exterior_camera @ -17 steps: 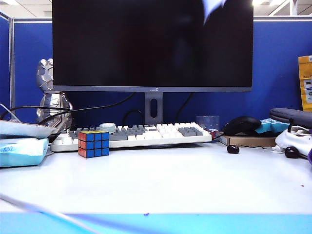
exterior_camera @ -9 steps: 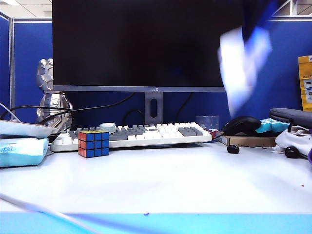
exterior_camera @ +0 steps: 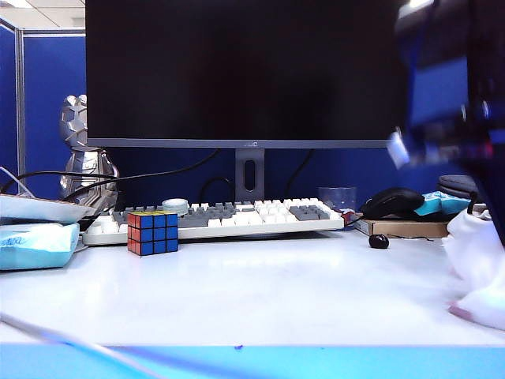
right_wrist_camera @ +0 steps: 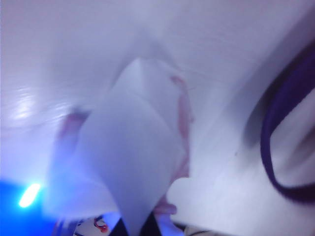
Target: Use the wet wipes on the table to wipe the cherry juice off the table, then put the wipes back on the table.
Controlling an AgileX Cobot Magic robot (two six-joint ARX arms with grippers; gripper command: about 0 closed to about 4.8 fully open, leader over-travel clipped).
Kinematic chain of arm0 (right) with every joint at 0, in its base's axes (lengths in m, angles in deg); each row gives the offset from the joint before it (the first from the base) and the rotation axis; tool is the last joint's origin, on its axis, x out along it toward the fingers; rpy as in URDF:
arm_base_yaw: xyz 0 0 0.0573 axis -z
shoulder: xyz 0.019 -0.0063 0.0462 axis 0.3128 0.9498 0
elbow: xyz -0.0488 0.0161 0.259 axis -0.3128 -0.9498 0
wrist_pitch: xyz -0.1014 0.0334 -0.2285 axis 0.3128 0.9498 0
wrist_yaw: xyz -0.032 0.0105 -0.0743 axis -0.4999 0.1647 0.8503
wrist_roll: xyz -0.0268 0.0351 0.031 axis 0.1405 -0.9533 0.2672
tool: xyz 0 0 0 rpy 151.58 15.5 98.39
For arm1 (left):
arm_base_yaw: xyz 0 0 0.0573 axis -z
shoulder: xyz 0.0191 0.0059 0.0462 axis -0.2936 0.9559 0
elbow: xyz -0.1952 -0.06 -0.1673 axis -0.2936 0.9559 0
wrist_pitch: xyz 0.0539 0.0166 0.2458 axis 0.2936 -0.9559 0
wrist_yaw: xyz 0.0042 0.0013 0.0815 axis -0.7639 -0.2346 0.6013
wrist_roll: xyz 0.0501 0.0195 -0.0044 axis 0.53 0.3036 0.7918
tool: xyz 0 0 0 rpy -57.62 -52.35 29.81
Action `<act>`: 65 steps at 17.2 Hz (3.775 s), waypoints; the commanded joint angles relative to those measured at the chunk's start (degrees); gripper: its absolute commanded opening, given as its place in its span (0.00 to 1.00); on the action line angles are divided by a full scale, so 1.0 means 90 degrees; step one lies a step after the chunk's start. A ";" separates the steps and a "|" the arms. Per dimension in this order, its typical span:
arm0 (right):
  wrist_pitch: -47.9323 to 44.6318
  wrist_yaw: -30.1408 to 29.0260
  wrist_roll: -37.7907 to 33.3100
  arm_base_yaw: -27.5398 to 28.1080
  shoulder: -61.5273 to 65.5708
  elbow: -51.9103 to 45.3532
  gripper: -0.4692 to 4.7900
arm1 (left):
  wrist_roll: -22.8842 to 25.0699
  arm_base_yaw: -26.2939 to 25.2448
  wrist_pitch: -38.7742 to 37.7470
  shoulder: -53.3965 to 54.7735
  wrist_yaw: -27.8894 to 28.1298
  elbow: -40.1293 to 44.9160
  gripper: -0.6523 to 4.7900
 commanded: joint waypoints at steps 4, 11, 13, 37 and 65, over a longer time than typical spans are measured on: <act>-0.0930 0.0068 -0.0029 0.0092 0.1372 0.0017 0.08 | -0.0022 -0.0015 -0.0066 -0.0019 -0.0029 0.0005 0.12; -0.2261 0.1819 -0.0155 0.0605 0.2191 0.0068 0.08 | -0.0024 -0.0015 -0.0066 -0.0019 -0.0034 0.0005 0.12; -0.2441 0.0903 -0.0092 0.0736 0.2205 0.0238 0.08 | -0.0022 -0.0015 -0.0066 -0.0019 -0.0032 0.0005 0.12; -0.2737 -0.2069 0.0593 0.0534 0.2616 0.1413 0.08 | -0.0024 -0.0015 -0.0066 -0.0019 -0.0032 0.0005 0.12; -0.1732 -0.0816 0.0573 -0.0787 0.3747 0.3531 0.08 | -0.0024 -0.0015 -0.0066 -0.0019 -0.0032 0.0005 0.12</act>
